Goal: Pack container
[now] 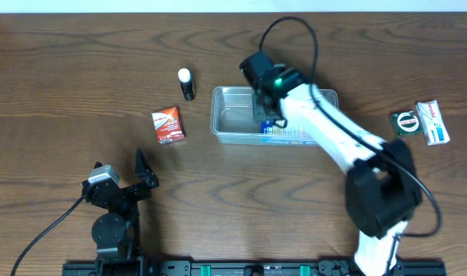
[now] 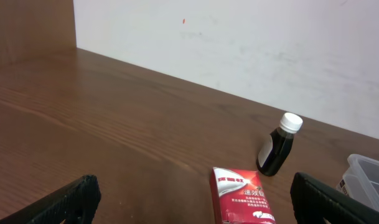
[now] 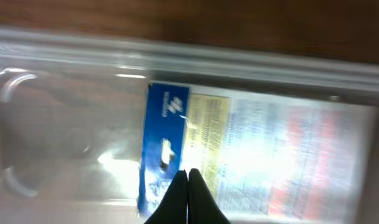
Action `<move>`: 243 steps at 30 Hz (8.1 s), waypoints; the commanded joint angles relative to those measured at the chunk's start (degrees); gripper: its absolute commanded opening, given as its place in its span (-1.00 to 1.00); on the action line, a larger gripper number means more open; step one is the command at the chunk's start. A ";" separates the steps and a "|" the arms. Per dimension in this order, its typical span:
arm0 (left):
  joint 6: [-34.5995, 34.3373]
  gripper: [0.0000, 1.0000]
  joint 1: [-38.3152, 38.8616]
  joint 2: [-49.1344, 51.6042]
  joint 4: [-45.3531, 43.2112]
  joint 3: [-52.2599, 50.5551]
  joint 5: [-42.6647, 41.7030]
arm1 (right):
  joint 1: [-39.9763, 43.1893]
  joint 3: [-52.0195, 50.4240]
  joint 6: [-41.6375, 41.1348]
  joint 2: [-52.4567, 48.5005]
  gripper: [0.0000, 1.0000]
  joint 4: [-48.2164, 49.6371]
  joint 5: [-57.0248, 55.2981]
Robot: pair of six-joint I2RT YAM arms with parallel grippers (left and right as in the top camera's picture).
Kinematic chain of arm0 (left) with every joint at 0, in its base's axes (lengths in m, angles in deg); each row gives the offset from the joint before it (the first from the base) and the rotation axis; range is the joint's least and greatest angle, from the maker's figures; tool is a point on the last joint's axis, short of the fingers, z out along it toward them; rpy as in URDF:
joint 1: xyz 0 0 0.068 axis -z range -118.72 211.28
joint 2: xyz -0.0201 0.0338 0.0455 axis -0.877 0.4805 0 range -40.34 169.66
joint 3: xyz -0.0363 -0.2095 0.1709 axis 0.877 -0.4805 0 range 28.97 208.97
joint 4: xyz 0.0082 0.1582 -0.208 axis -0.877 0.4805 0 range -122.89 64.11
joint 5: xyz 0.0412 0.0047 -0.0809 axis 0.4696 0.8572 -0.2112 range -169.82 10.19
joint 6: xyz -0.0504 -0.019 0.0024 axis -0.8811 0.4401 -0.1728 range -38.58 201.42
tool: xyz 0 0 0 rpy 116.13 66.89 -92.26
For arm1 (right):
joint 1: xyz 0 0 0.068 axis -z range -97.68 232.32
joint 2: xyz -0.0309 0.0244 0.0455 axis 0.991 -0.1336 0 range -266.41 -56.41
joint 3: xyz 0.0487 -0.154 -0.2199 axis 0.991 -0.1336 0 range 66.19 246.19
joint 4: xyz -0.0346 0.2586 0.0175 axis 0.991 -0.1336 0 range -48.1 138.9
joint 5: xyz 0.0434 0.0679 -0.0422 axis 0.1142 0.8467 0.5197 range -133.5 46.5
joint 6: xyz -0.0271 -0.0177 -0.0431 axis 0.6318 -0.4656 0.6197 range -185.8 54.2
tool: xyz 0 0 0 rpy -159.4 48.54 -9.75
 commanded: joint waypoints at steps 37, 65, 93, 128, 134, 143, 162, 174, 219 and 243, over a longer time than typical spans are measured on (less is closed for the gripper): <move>0.35 0.96 -0.13 -0.35 1.95 -1.29 1.53 | 65.37 -22.88 16.65 13.00 0.99 22.56 3.52; 0.35 0.96 -0.13 -0.35 1.95 -1.29 1.53 | 63.43 -25.03 40.98 0.39 0.98 36.59 18.56; 0.35 0.96 -0.13 -0.35 1.95 -1.29 1.53 | 67.95 -24.13 33.55 2.91 0.99 38.91 38.36; 0.35 0.96 -0.13 -0.35 1.95 -1.29 1.53 | 66.01 -24.15 24.28 2.91 0.98 32.37 47.78; 0.35 0.96 -0.13 -0.35 1.95 -1.29 1.53 | 66.01 -24.15 23.23 2.91 0.94 29.73 46.03; 0.35 0.96 -0.13 -0.35 1.95 -1.29 1.53 | 66.01 -24.15 21.18 2.91 0.98 29.92 43.80; 0.35 0.96 -0.13 -0.35 1.95 -1.29 1.53 | 63.65 -24.15 35.82 2.91 0.98 29.90 28.57; 0.35 0.97 -0.13 -0.35 1.95 -1.29 1.53 | 62.79 -24.13 36.33 2.91 0.98 29.92 23.41; 0.35 0.96 -0.13 -0.35 1.95 -1.29 1.53 | 66.38 -22.88 34.62 2.95 0.98 29.55 25.88; 0.35 0.96 -0.13 -0.35 1.95 -1.29 1.53 | 60.83 -22.88 43.98 2.95 0.94 29.29 9.01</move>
